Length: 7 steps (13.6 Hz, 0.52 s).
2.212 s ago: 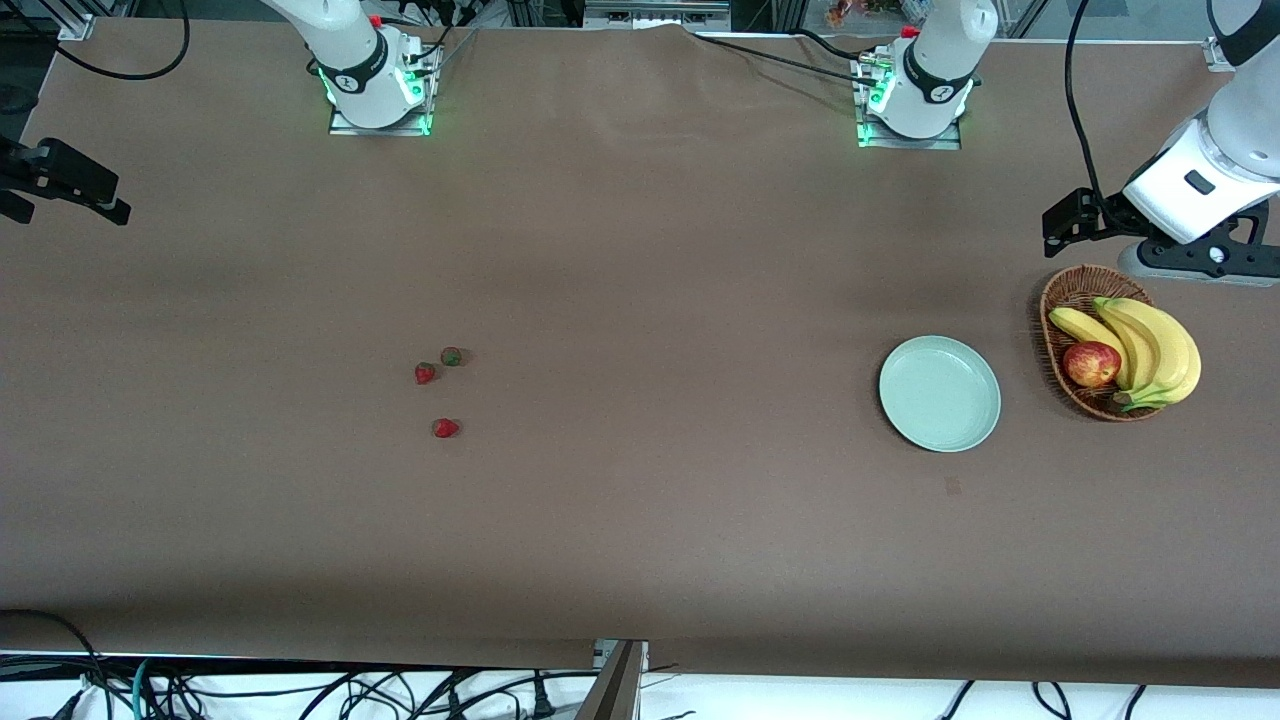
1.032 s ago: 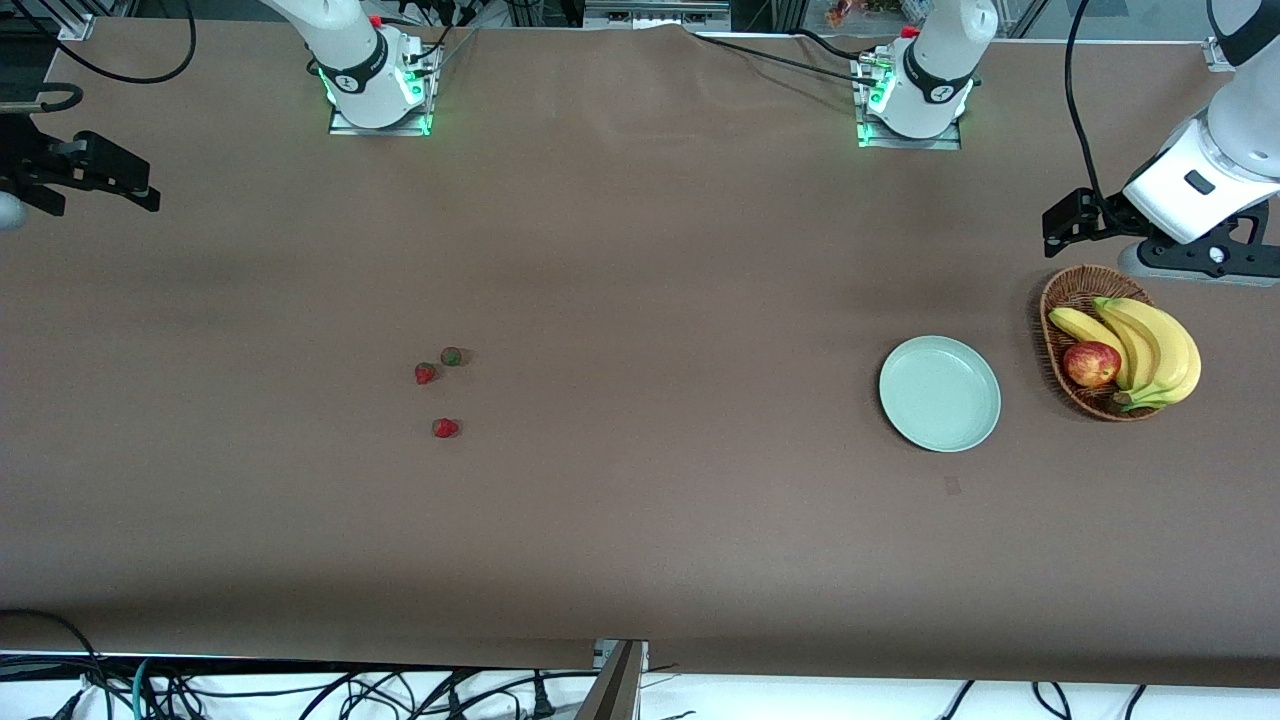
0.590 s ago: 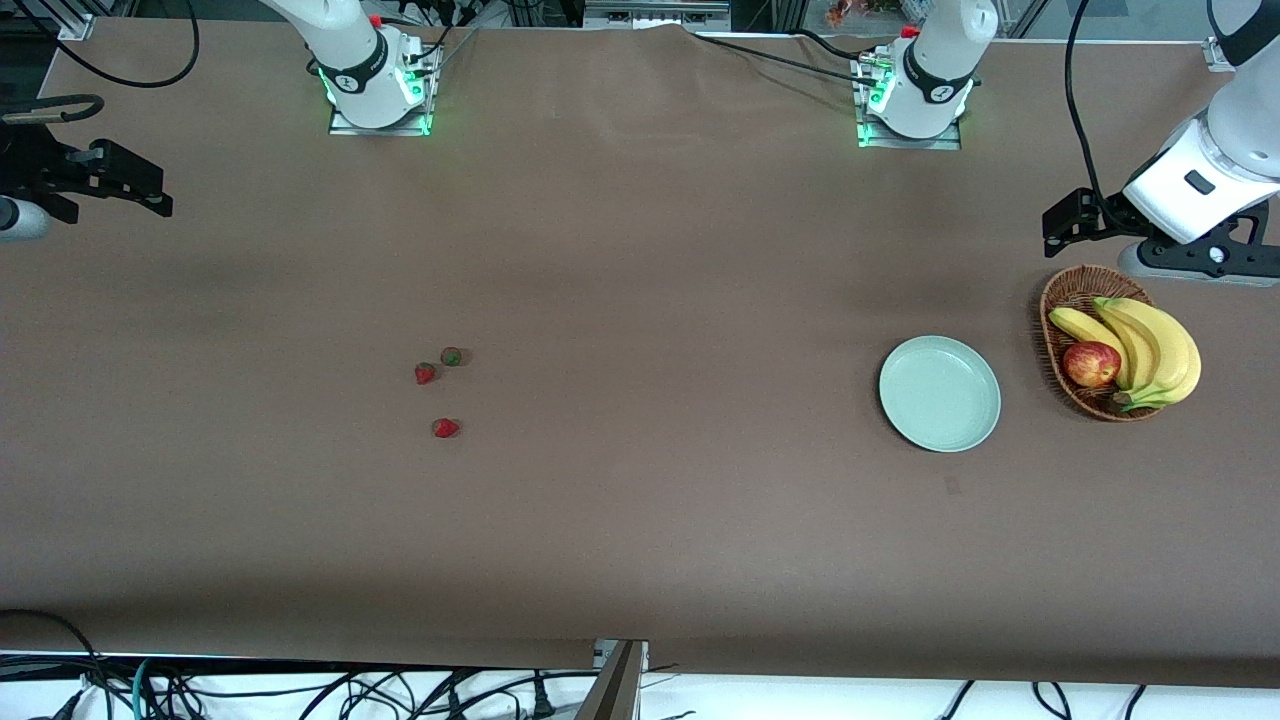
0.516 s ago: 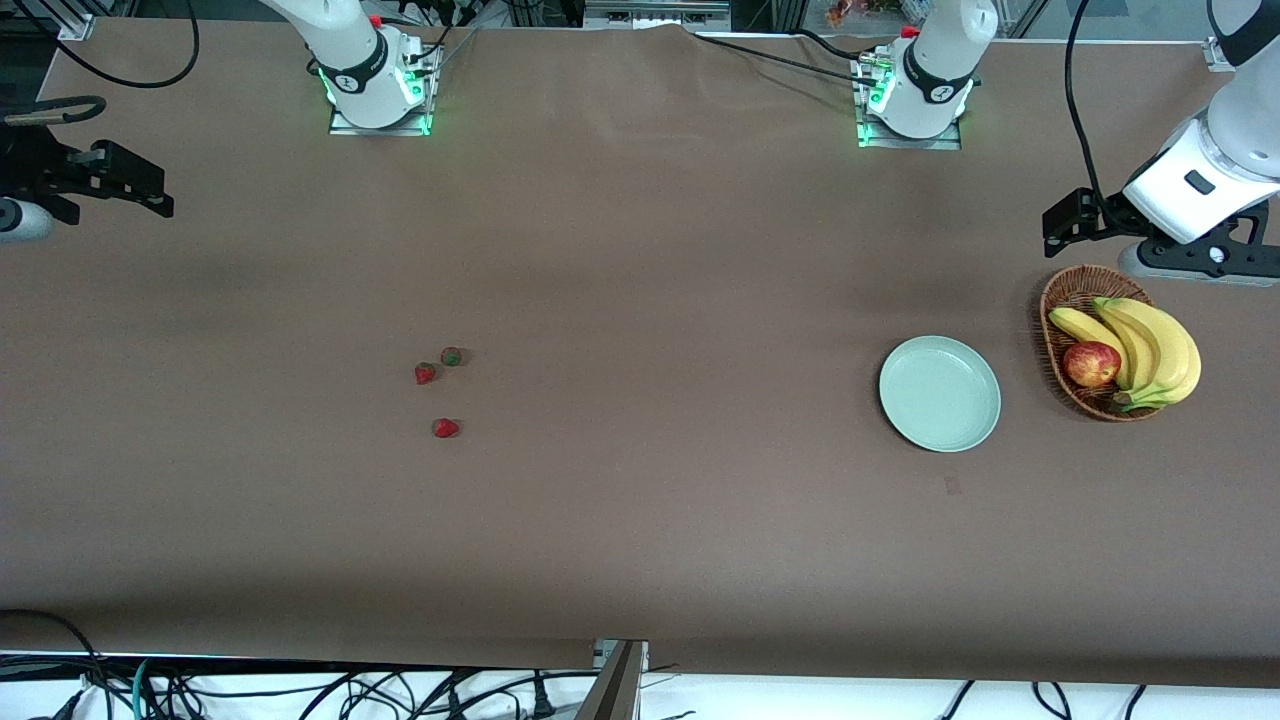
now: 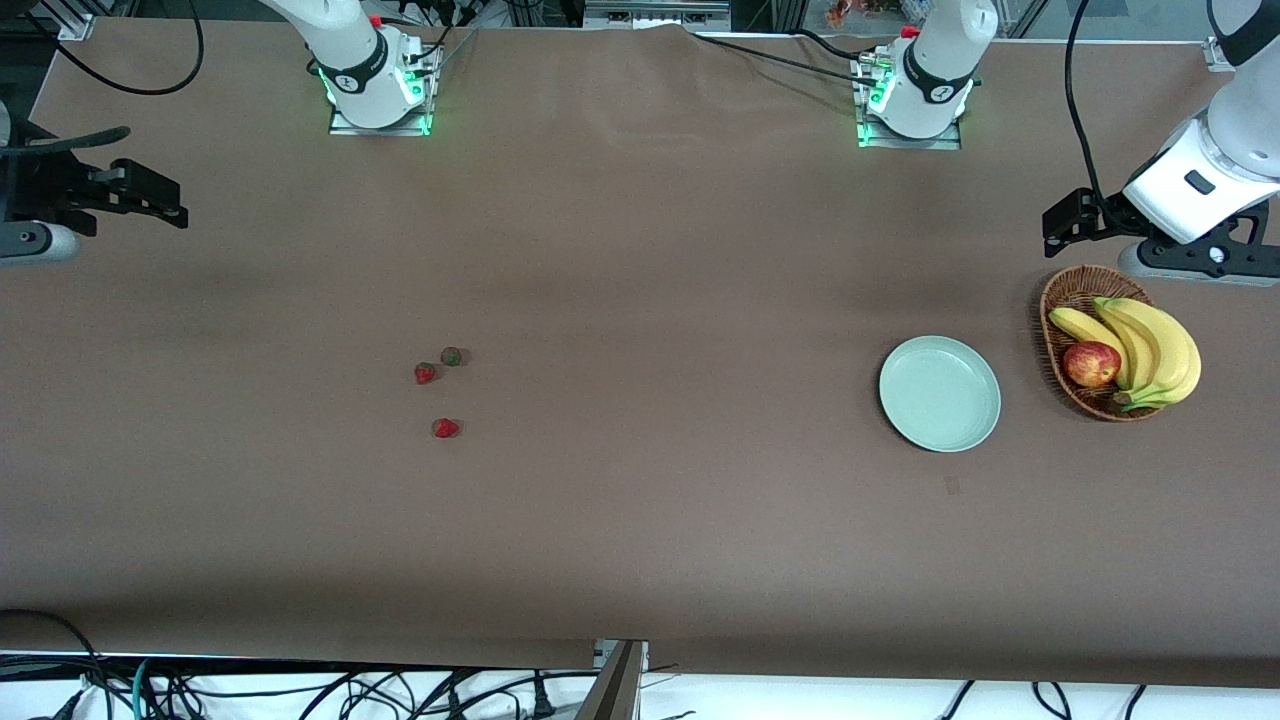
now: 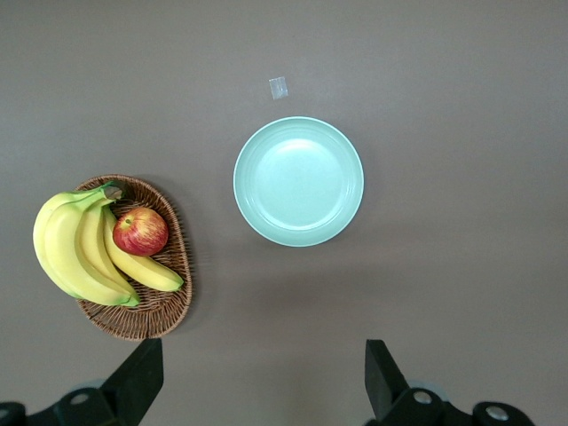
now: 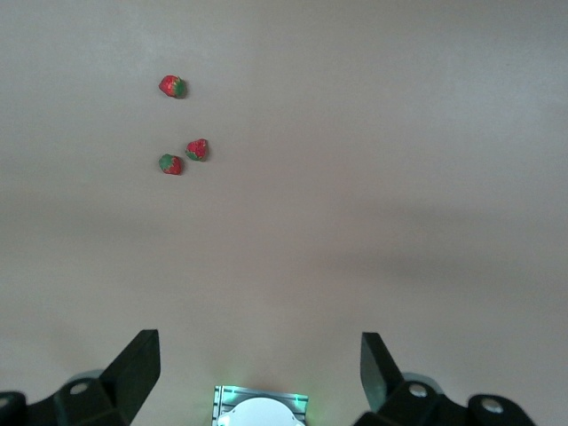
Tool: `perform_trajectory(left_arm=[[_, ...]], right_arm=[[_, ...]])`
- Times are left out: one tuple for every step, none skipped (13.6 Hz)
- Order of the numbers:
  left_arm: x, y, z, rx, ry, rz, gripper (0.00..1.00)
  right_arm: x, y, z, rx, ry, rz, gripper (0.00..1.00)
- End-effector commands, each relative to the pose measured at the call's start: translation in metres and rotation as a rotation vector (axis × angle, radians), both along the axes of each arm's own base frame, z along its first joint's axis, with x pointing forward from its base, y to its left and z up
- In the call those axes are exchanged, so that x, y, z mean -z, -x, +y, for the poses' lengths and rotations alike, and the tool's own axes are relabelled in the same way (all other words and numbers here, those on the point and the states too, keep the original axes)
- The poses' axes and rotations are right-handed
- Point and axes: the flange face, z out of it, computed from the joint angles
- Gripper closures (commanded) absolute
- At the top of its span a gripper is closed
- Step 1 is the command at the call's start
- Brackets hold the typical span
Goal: Collect all strawberries into plate
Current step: 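Reach the right gripper down toward the cluster of strawberries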
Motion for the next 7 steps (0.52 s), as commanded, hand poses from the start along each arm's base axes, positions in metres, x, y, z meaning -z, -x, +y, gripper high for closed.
perform_trajectory(left_arm=[[-0.005, -0.004, -0.001, -0.002, 0.018, 0.005, 0.00], [-0.005, -0.004, -0.001, 0.000, 0.018, 0.005, 0.00], [-0.005, -0.004, -0.001, -0.002, 0.019, 0.005, 0.00], [-0.005, -0.004, -0.001, -0.002, 0.019, 0.005, 0.00], [-0.005, -0.004, -0.001, -0.002, 0.018, 0.005, 0.00], [-0.005, -0.004, -0.001, -0.002, 0.018, 0.005, 0.00], [-0.005, -0.004, -0.001, -0.002, 0.018, 0.005, 0.00]], right_arm=[[0.017, 0.000, 0.006, -0.013, -0.009, -0.002, 0.00], [0.025, 0.000, 0.008, -0.009, -0.018, 0.012, 0.00], [0.040, -0.001, 0.011, 0.000, -0.047, 0.022, 0.00], [0.056, -0.003, 0.013, 0.007, -0.062, 0.023, 0.00], [0.073, -0.007, 0.023, -0.007, -0.061, 0.028, 0.00], [0.094, -0.012, 0.048, -0.034, -0.054, 0.030, 0.00], [0.119, -0.020, 0.058, -0.005, -0.046, 0.033, 0.01]])
